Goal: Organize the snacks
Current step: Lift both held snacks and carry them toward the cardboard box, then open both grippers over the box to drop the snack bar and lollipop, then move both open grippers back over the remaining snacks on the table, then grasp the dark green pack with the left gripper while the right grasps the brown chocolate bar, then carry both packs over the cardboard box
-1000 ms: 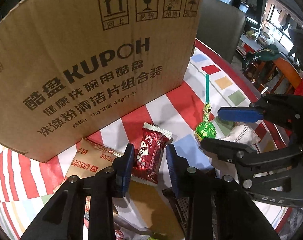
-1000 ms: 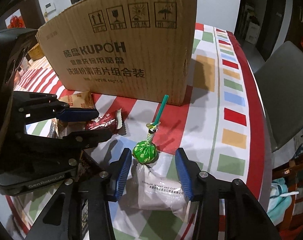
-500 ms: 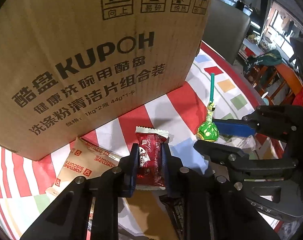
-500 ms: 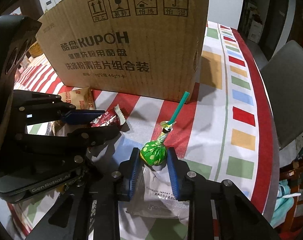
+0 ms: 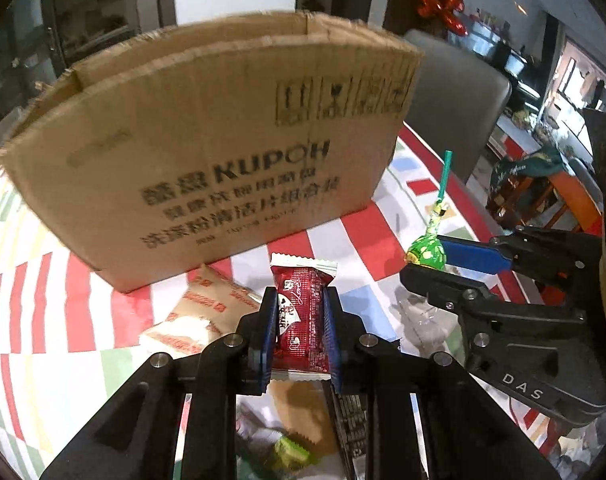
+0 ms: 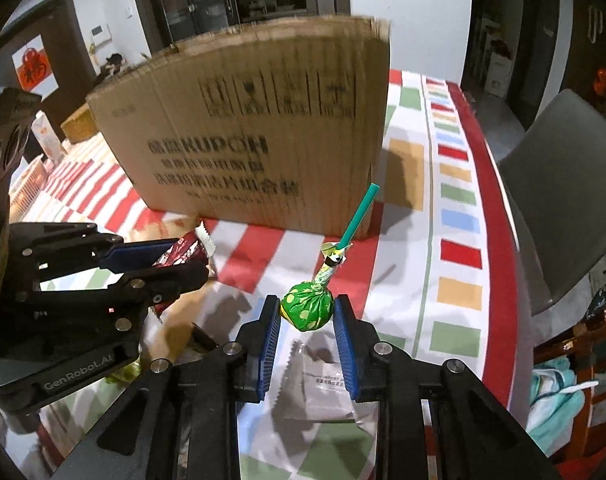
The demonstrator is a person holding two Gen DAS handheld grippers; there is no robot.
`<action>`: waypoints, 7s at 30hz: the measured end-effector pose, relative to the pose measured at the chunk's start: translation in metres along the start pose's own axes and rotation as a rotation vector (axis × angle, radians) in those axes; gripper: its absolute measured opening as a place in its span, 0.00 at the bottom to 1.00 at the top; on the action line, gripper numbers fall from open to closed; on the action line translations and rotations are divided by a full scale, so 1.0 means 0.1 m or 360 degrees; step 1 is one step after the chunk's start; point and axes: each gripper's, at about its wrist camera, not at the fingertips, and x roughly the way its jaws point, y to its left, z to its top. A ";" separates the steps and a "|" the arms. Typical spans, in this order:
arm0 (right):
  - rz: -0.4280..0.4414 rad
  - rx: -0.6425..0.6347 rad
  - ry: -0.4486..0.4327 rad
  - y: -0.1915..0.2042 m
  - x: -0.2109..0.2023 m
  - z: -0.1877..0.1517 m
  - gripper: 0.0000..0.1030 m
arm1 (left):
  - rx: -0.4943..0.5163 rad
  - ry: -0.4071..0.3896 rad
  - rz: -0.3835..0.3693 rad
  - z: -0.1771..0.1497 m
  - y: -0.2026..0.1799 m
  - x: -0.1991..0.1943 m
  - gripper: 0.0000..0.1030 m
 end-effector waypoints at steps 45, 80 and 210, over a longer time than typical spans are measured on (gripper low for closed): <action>0.0070 -0.0111 -0.0555 0.47 -1.16 1.03 0.28 | -0.0113 -0.0606 0.0153 0.72 0.37 -1.47 0.22; -0.0087 -0.0037 -0.0397 0.36 -0.65 1.42 0.53 | -0.0171 -0.0391 0.0299 1.00 0.72 -0.99 0.48; -0.0010 0.0106 -0.0070 0.69 -0.46 -0.23 0.50 | -0.0212 -0.0258 0.0135 -0.62 0.36 -0.94 0.42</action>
